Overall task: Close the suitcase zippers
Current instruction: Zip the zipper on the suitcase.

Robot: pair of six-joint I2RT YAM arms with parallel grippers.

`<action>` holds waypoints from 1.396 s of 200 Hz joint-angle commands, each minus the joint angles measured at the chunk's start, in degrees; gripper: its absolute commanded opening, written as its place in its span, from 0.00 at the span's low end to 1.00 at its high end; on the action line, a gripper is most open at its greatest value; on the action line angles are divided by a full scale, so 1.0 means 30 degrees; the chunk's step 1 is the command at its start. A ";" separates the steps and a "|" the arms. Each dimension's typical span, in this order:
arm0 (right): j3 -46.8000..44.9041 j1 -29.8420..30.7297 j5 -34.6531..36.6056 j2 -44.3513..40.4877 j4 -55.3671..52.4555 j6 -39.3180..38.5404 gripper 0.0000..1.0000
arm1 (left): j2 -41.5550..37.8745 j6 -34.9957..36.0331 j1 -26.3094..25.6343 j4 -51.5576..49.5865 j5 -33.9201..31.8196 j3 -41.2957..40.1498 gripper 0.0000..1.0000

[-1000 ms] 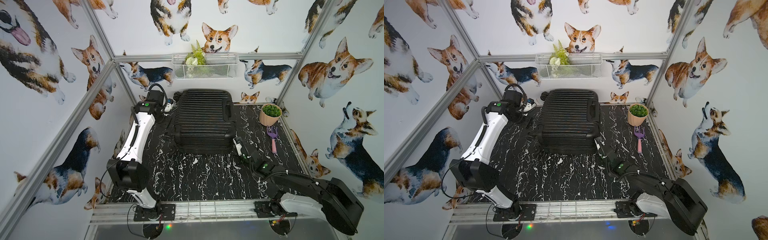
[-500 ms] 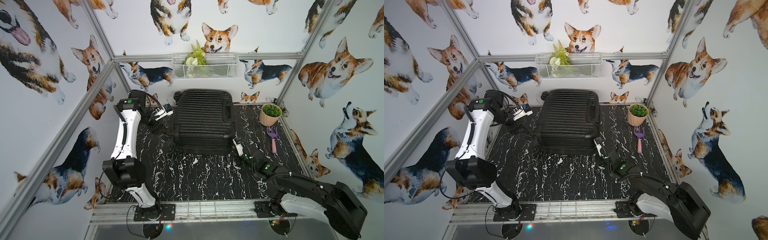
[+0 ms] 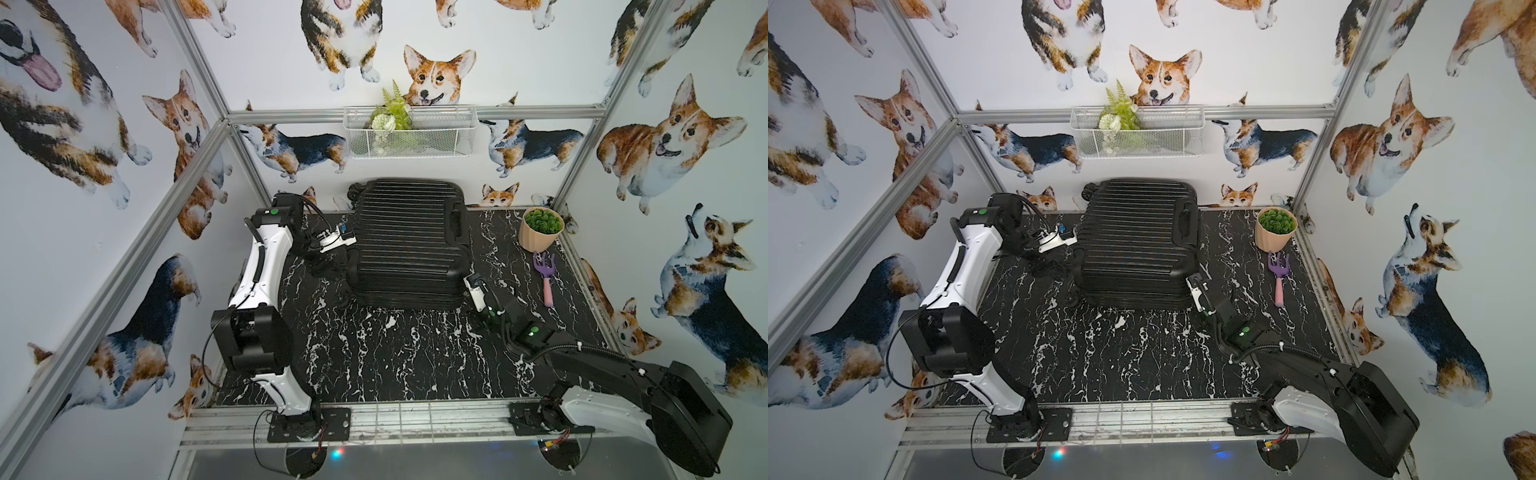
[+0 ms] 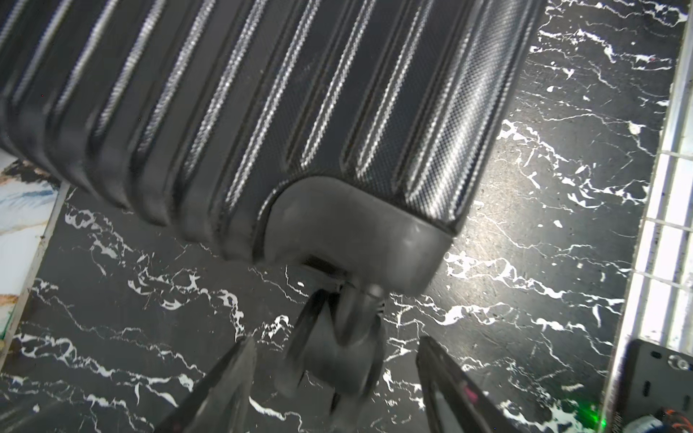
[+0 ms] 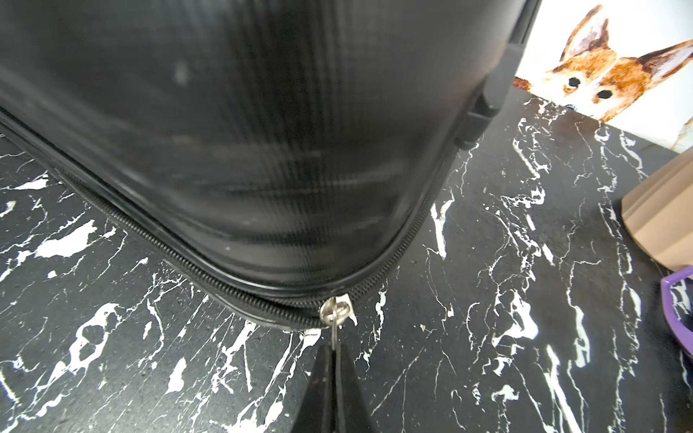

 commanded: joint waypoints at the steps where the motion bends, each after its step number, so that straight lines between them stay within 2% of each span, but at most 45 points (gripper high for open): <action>1: 0.0128 0.0014 0.0021 -0.0252 0.0524 -0.0238 0.00 | 0.0008 0.1965 -0.0542 0.1378 -0.0526 -0.0573 0.71; 77: 0.0099 -0.0037 -0.0404 -0.0347 0.0393 -0.0250 0.00 | 0.0708 0.2013 -0.1973 0.1747 -0.2105 -0.1186 0.69; 171: 0.0329 -0.0038 -0.3988 -0.1262 -0.1126 -0.0302 0.00 | -0.0299 0.0590 -0.2192 0.2743 -0.2607 -0.3005 0.53; 239: 0.0251 -0.0040 -0.5847 -0.1732 -0.1936 0.0283 0.00 | -0.0154 -0.1084 -0.2155 0.3445 -0.2954 -0.2847 0.47; 279: -0.0050 -0.0032 -0.7098 -0.1466 -0.1082 0.0389 0.00 | -0.0137 -0.1632 -0.2156 0.3461 -0.2780 -0.2821 0.45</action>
